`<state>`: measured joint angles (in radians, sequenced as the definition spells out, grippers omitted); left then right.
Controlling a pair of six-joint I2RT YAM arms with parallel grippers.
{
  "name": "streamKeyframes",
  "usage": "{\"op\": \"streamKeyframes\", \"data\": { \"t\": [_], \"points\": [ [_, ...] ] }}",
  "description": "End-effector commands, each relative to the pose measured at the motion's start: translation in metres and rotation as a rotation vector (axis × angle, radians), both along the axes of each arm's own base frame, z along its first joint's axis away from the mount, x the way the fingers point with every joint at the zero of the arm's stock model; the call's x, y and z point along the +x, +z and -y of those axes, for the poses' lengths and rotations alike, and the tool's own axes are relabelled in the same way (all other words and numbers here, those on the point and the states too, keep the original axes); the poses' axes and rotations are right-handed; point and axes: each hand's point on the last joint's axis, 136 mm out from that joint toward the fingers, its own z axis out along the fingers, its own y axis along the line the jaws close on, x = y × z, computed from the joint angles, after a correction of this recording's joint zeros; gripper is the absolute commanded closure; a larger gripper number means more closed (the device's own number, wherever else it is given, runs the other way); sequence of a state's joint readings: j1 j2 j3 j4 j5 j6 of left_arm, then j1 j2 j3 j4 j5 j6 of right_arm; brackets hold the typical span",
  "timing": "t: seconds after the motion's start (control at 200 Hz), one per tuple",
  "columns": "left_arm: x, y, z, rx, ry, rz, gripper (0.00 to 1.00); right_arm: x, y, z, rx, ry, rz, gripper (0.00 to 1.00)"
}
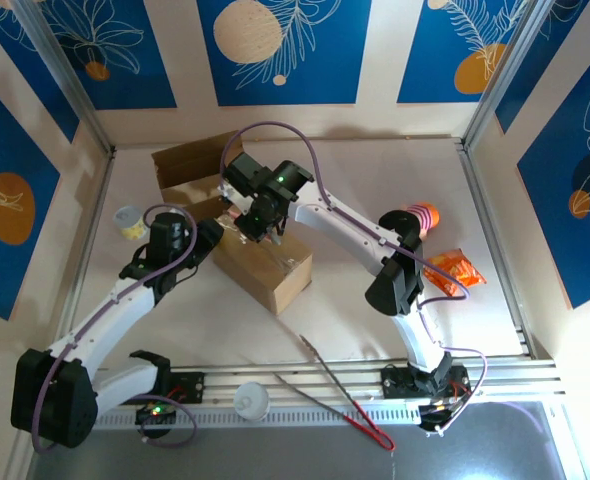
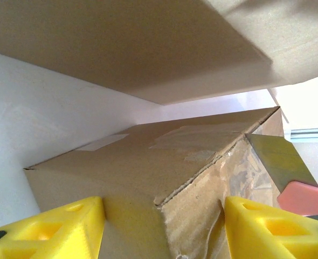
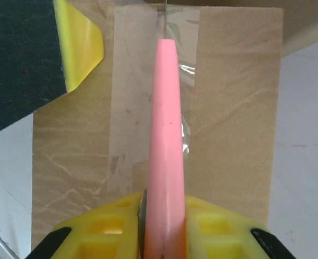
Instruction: Unpack the express box
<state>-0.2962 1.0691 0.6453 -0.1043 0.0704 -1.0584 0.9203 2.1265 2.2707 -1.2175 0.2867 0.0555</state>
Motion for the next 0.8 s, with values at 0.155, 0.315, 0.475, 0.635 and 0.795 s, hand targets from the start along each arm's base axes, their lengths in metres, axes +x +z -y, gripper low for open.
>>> {"op": "streamKeyframes", "data": {
  "t": [0.155,0.315,0.475,0.635,0.795],
  "points": [
    [-0.025,-0.045,-0.012,0.035,0.029,-0.165,0.42,-0.013,-0.011,0.006,-0.056,-0.021,-0.047,1.0],
    [-0.029,-0.053,-0.012,0.032,0.03,-0.187,0.43,-0.016,-0.014,0.008,-0.069,-0.028,-0.055,1.0],
    [-0.029,-0.054,-0.011,0.026,0.028,-0.19,0.43,-0.018,-0.016,0.008,-0.074,-0.033,-0.068,1.0],
    [-0.028,-0.052,-0.01,0.022,0.028,-0.184,0.43,-0.024,-0.019,0.004,-0.075,-0.021,-0.084,1.0],
    [-0.027,-0.051,-0.009,0.017,0.026,-0.178,0.43,-0.031,-0.024,0.004,-0.095,-0.007,-0.101,1.0]
  ]
}}
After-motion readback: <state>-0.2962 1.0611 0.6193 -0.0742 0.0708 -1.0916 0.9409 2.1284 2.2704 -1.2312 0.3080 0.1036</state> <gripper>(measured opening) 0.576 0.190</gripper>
